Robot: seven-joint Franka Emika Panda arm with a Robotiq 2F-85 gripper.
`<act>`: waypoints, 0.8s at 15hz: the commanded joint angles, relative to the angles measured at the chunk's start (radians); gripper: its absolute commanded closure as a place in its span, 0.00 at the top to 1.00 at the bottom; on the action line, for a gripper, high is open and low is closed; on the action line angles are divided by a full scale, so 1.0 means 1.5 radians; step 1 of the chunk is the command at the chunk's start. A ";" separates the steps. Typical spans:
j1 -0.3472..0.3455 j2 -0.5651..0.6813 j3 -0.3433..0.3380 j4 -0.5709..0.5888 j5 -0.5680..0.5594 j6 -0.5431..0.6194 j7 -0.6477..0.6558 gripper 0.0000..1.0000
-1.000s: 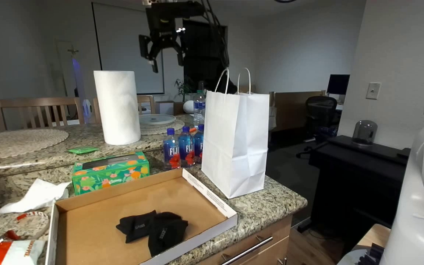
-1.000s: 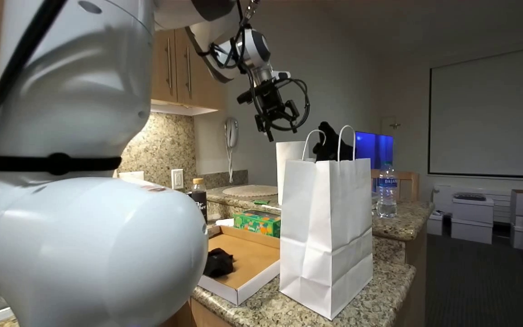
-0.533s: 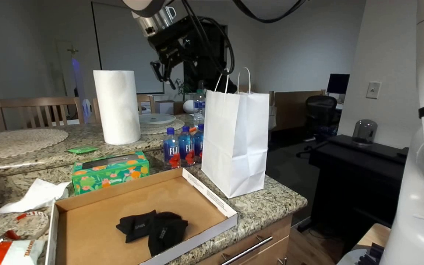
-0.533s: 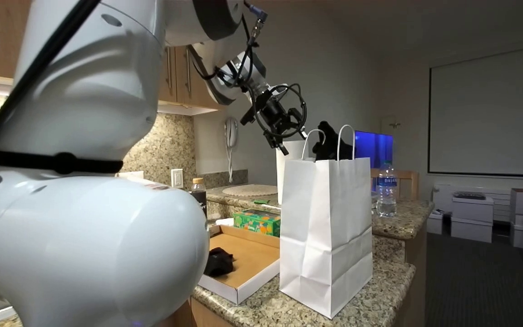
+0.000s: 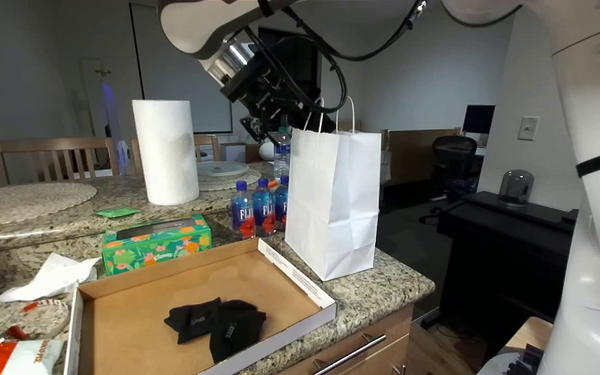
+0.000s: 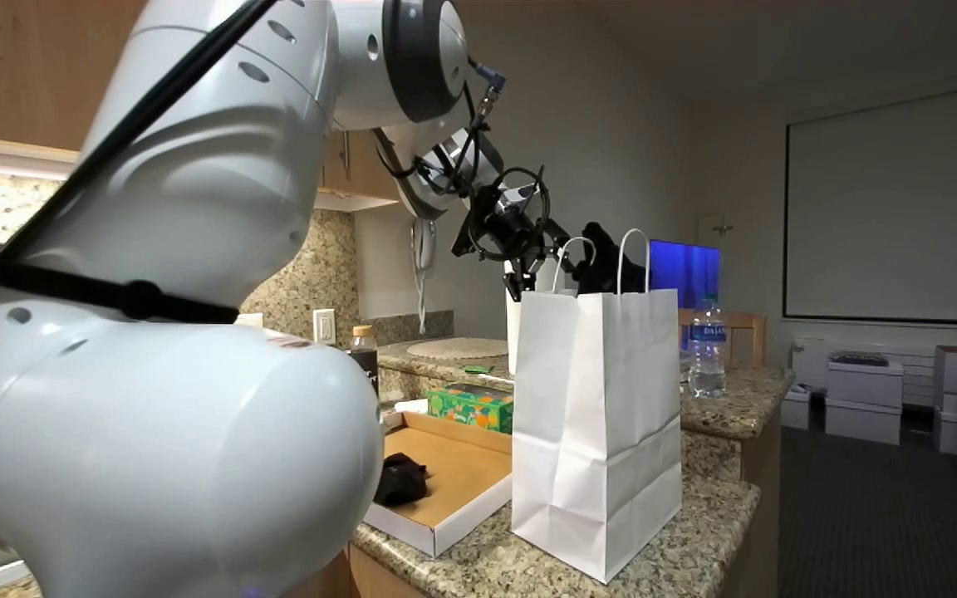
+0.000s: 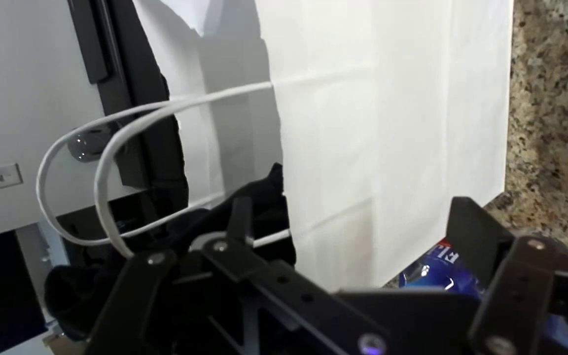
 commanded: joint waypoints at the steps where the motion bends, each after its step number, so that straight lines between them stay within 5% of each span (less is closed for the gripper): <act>1: 0.010 0.056 -0.012 0.078 0.013 -0.073 0.010 1.00; 12: -0.013 0.133 -0.031 0.218 0.095 -0.034 0.011 1.00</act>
